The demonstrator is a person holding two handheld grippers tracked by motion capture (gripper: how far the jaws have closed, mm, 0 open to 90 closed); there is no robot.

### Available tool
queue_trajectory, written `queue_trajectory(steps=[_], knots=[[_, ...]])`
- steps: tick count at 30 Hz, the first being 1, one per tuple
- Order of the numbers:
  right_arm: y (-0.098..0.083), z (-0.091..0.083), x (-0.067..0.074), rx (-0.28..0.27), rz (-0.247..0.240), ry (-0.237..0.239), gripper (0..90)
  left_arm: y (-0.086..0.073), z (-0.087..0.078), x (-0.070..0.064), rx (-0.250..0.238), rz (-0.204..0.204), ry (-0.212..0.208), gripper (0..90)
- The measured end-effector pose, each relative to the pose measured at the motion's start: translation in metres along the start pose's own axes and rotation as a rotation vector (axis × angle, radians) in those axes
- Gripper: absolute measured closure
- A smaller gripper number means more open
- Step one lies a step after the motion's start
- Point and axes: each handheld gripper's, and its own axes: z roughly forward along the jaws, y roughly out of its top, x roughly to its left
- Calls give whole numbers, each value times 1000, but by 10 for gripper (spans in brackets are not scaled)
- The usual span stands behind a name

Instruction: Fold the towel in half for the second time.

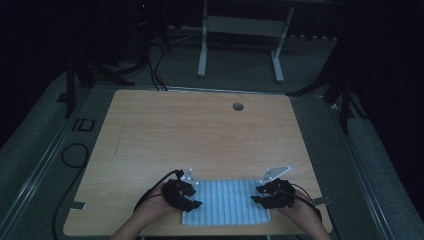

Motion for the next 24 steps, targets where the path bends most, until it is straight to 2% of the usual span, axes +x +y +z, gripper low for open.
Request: queue_trajectory(steps=[3, 4, 6, 9, 14, 18, 24], knots=[[0, 15, -3, 41, -15, -19, 587, -2, 5, 2, 14, 14, 13, 522], [0, 19, -5, 53, -12, -21, 588, -2, 6, 3, 10, 7, 16, 523], [1, 23, -8, 33, 1, -15, 589, -2, 6, 6, 5, 8, 39, 531], [6, 27, -14, 33, 5, -9, 588, -2, 5, 14, 1, 3, 47, 538], [18, 34, -22, 33, 5, -18, 587, 1, 4, 34, -13, -40, 45, 556], [28, 39, -32, 29, 14, -15, 586, 5, 3, 50, -14, -57, 47, 557], [49, 51, -48, 34, 21, -22, 584, 13, 1, 72, 10, -58, 80, 556]])
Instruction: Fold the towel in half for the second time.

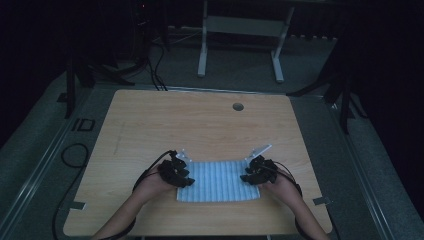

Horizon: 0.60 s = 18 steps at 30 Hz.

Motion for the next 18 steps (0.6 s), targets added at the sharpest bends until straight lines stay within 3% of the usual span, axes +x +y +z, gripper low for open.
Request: queue_trajectory(steps=[5, 18], knots=[[19, 11, -13, -7, 13, 3, 581, 2, -2, 20, -16, -43, 26, 556], [57, 30, -31, 12, 38, -5, 577, 13, -5, 60, 21, -66, 55, 555]])
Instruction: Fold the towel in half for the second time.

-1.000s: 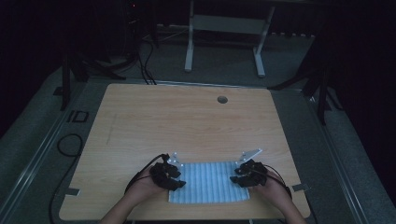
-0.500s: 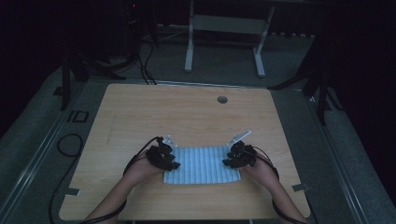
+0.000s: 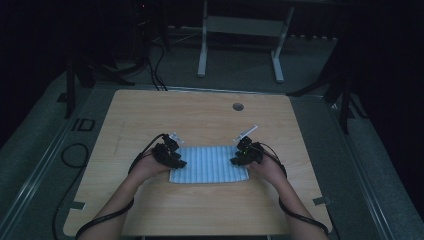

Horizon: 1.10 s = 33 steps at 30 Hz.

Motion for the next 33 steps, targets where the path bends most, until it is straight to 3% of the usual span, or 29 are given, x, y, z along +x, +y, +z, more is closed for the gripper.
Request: queue_trajectory(steps=[12, 18, 21, 26, 29, 30, 32, 33], knots=[[22, 12, -8, -9, 23, 6, 575, 4, -2, 20, 2, -55, 34, 555], [24, 13, -9, -9, 34, 10, 572, 4, -3, 22, 0, -56, 32, 555], [25, 7, -8, -25, 34, 17, 551, 6, -10, 18, -24, -55, 44, 543], [26, -7, -4, -95, 46, 40, 449, 7, -23, 11, -112, -93, 59, 431], [24, -13, -1, -138, 52, 36, 301, 4, -27, 6, -172, -126, 62, 309], [23, -15, 0, -154, 70, 23, 257, 2, -28, 4, -175, -126, 80, 240], [21, -16, -1, -168, 84, 13, 216, -2, -28, 1, -183, -119, 99, 208], [18, -17, 0, -172, 67, 11, 131, -5, -28, 0, -195, -116, 102, 139]])
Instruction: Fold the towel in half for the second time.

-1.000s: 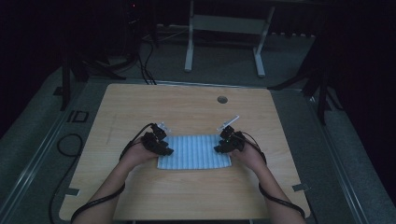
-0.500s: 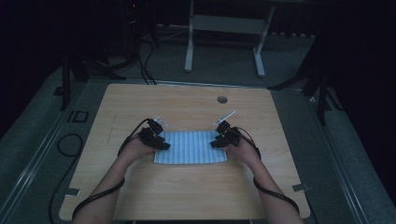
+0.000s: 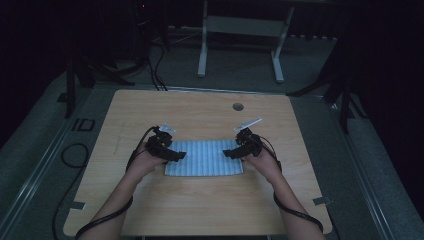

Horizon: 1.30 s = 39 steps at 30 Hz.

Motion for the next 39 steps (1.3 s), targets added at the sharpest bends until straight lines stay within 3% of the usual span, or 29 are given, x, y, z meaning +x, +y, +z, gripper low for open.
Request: queue_trajectory(steps=[5, 8, 11, 16, 18, 22, 29, 35, 39], knots=[[-10, -1, -3, -18, 8, -30, 116, -15, 0, 0, -7, -3, 19, 82], [-17, -2, -5, -40, 10, -14, 116, -23, -2, 0, -27, -13, 1, 80], [-23, -2, -6, -44, 9, -13, 116, -28, -4, -1, -43, -12, 14, 80], [-47, -7, -11, -56, 13, -11, 117, -49, -8, 1, -38, -62, 6, 16], [-55, -8, -12, -57, 12, -11, 116, -57, -10, 3, -55, -70, 32, 16], [-70, -12, -17, -67, 18, -3, 117, -70, -13, 7, -62, -92, 46, 16], [-89, -23, -24, -95, 41, -70, 117, -87, -21, 12, -101, -117, 88, 16], [-104, -32, -29, -127, 103, -118, 117, -98, -30, 19, -108, -136, 139, 16], [-114, -40, -33, -161, 131, -142, 117, -106, -35, 24, -134, -171, 152, 16]])
